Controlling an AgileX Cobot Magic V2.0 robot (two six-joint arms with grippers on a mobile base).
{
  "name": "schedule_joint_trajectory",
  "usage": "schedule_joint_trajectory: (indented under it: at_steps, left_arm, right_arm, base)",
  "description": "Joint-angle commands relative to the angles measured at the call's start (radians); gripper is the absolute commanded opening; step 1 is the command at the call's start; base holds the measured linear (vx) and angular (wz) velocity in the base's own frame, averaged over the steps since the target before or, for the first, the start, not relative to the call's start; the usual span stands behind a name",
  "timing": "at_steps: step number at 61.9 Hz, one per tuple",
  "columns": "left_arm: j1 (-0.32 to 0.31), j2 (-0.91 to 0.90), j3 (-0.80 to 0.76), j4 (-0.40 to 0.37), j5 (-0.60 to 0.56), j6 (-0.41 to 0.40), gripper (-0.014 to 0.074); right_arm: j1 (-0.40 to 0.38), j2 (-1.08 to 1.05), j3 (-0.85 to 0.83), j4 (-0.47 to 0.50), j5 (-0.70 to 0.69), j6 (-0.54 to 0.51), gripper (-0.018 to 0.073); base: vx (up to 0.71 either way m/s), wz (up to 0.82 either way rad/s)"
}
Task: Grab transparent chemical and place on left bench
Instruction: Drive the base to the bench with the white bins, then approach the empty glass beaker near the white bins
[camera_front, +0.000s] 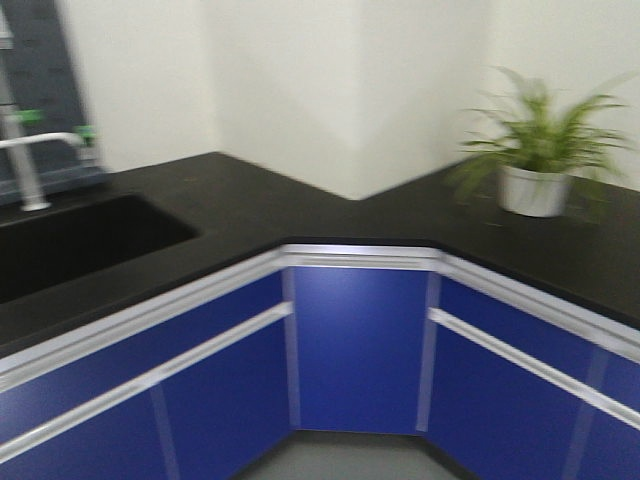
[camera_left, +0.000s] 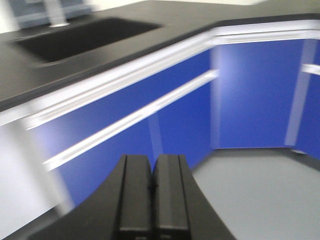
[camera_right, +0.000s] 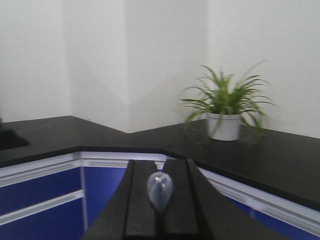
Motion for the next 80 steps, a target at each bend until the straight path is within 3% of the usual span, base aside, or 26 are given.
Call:
schedule_joint_trajectory:
  at_steps: [1,46,80]
  left_arm:
    - [-0.002,-0.019,0.016,-0.001,-0.078,-0.008,-0.0003]
    - [-0.002,-0.019,0.016,-0.001,-0.078,-0.008,-0.0003]
    - [-0.002,-0.019,0.016,-0.001,-0.078,-0.008,-0.0003]
  right_arm:
    - [-0.006,0.012,-0.027,-0.006,-0.067,-0.002,0.0]
    - [-0.006,0.012,-0.027,-0.006,-0.066,-0.002,0.0]
    - [-0.006,0.012,-0.027,-0.006,-0.066,-0.002,0.0]
  base:
    - [0.01,1.13]
    - [0.09,0.89]
    - [0.22,0.41]
